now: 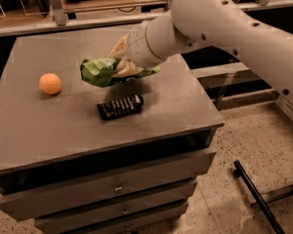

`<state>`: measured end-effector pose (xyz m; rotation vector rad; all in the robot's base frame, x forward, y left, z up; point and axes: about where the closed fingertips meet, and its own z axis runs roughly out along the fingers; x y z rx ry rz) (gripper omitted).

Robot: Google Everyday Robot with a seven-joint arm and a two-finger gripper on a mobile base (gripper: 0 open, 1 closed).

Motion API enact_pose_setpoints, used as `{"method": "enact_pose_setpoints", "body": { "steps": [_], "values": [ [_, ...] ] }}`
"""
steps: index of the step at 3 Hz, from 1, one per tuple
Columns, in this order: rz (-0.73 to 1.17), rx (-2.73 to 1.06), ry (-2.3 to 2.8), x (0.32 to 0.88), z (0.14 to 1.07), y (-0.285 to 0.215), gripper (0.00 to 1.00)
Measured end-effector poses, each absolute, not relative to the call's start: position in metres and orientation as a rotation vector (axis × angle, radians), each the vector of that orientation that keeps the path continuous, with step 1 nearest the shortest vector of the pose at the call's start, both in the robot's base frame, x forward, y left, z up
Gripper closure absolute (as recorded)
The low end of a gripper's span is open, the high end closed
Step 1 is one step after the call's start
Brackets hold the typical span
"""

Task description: Move green rice chip bag near rxbar chocolate

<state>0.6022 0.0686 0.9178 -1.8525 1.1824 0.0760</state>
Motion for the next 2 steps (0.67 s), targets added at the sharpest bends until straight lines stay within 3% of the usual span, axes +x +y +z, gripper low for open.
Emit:
{"method": "enact_pose_setpoints", "body": {
  "steps": [2],
  "values": [
    [0.044, -1.855, 1.269, 0.6, 0.916, 0.0671, 0.35]
  ]
}}
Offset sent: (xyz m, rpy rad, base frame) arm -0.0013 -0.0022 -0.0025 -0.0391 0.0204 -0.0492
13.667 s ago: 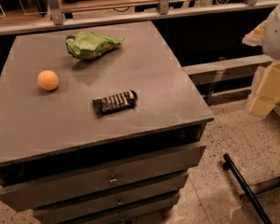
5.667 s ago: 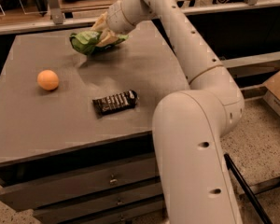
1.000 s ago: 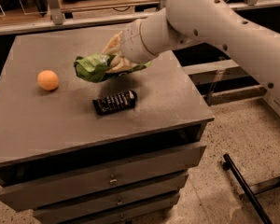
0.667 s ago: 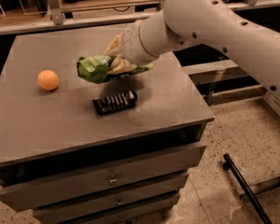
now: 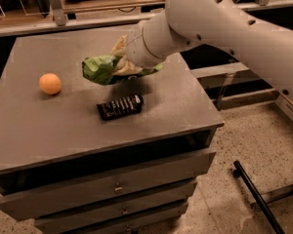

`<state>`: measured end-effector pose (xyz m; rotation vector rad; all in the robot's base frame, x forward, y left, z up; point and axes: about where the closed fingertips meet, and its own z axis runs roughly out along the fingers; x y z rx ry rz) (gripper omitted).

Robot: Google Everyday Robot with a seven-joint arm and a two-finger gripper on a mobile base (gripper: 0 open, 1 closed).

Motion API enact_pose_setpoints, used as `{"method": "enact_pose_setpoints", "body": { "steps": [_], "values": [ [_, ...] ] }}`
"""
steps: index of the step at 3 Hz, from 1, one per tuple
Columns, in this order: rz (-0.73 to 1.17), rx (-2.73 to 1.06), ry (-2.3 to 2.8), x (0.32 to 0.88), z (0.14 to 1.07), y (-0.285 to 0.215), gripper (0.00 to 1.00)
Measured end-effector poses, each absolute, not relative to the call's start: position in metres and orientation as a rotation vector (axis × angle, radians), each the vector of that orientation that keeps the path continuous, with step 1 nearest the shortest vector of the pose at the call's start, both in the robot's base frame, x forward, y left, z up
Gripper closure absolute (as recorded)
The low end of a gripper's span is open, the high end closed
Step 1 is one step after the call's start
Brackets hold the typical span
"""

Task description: Move green rice chip bag near rxbar chocolate

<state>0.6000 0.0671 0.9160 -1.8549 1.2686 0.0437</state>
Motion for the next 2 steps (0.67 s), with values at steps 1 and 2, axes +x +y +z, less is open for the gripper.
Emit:
{"method": "enact_pose_setpoints", "body": {
  "steps": [1, 2],
  "values": [
    [0.043, -1.857, 1.265, 0.5989, 0.9168, 0.0683, 0.12],
    [0.042, -1.859, 1.263, 0.5979, 0.9176, 0.0695, 0.0]
  ]
}}
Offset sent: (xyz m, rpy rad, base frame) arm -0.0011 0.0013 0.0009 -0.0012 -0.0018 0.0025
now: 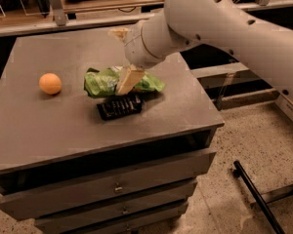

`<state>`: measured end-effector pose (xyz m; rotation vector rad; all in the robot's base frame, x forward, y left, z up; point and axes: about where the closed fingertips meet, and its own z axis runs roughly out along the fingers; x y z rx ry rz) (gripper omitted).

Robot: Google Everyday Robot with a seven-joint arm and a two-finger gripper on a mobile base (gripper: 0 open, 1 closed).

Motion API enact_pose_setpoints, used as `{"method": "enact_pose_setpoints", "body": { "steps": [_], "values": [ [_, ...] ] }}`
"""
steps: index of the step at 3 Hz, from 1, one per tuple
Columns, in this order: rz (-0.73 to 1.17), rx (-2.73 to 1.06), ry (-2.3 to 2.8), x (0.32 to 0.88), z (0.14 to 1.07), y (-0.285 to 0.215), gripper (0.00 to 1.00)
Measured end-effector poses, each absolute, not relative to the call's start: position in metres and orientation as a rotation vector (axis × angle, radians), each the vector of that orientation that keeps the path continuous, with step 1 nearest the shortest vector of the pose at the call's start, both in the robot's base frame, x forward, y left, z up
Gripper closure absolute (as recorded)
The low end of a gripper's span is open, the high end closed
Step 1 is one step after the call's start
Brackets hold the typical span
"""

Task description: Move green rice chip bag near rxbar chocolate

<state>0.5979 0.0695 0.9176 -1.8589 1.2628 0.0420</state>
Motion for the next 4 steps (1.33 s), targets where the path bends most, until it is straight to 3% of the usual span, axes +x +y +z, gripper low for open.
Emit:
{"method": "enact_pose_setpoints", "body": {
  "steps": [2, 4],
  "values": [
    [0.063, -1.873, 1.218, 0.596, 0.928, 0.062, 0.0],
    [0.065, -1.795, 1.162, 0.609, 0.95, 0.006, 0.0]
  ]
}}
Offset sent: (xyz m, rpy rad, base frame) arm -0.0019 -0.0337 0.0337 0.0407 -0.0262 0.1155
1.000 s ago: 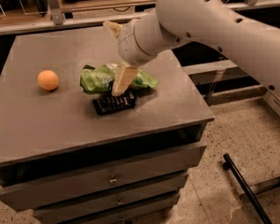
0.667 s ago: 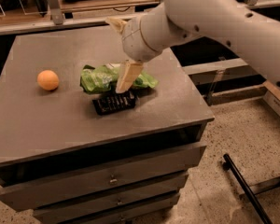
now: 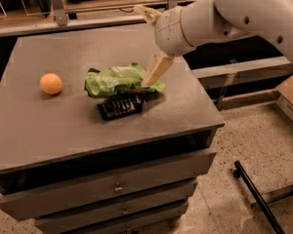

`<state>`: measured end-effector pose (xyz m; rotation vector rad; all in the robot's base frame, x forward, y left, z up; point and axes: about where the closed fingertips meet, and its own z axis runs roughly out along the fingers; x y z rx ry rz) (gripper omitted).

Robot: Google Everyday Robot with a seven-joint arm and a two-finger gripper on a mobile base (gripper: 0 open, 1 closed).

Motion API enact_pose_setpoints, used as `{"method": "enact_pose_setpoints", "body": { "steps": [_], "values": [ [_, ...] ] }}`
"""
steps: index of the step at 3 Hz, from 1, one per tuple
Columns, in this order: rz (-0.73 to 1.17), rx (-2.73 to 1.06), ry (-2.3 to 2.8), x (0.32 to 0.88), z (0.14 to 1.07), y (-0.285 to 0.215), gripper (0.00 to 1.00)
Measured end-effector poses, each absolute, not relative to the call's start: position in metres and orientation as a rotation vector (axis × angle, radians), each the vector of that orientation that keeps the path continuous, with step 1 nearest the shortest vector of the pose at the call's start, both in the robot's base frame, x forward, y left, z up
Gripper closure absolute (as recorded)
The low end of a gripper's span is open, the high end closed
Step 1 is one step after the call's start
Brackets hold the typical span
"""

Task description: Move green rice chip bag near rxbar chocolate

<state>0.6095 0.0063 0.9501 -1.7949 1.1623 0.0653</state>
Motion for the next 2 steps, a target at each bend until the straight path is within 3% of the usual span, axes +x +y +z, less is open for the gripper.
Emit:
{"method": "enact_pose_setpoints", "body": {
  "steps": [2],
  "values": [
    [0.058, -1.768, 1.208, 0.6128, 0.9497, -0.0011, 0.0]
  ]
}}
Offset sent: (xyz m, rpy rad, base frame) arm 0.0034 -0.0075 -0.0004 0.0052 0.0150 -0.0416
